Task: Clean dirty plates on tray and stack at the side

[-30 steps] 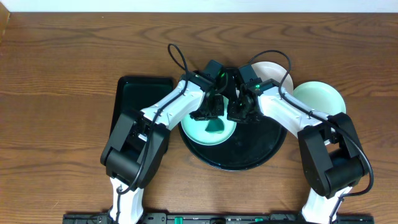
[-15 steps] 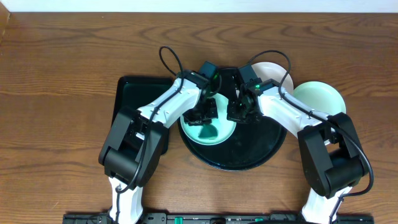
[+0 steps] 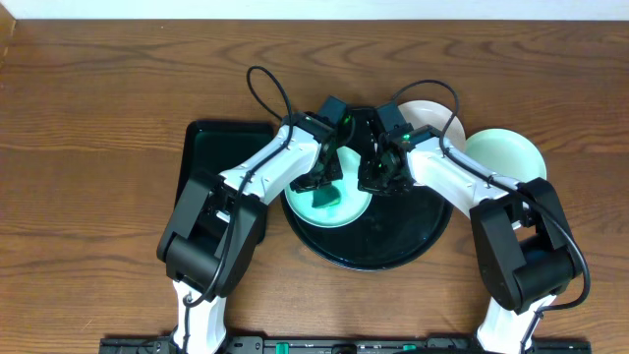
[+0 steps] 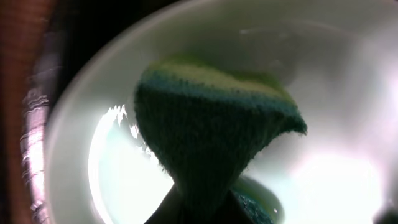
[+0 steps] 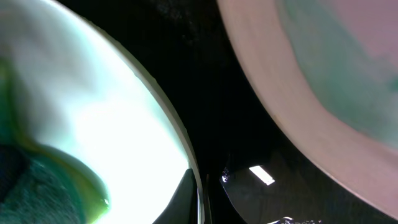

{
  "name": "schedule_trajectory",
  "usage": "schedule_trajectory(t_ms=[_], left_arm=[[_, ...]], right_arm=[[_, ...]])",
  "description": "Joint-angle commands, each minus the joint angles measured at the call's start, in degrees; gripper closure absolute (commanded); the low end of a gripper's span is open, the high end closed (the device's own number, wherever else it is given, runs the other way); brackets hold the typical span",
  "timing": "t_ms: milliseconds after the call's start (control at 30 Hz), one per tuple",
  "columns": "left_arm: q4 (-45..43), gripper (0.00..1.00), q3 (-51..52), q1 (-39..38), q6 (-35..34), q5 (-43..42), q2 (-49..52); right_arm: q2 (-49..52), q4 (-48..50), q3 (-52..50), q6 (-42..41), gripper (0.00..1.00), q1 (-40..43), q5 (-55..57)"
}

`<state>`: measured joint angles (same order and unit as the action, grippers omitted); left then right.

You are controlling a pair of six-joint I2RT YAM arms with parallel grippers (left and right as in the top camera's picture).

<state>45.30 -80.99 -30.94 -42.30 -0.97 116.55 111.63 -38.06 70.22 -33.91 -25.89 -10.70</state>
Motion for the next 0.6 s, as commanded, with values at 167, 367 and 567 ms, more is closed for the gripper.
schedule_trajectory(t_ms=[167, 367, 567], left_arm=[[4.1, 0.93, 0.6, 1.0, 4.1, -9.4, 0.4], [-2.0, 0.93, 0.6, 1.3, 14.8, -23.9, 0.4], [-3.6, 0.93, -0.2, 3.7, 13.7, -20.0, -0.1]], right_arm=[[1.9, -0.3, -1.7, -0.3, 0.99, 0.0, 3.8], [1.9, -0.3, -1.8, -0.3, 0.99, 0.0, 3.8], [1.9, -0.1, -1.7, -0.3, 0.99, 0.0, 3.8]])
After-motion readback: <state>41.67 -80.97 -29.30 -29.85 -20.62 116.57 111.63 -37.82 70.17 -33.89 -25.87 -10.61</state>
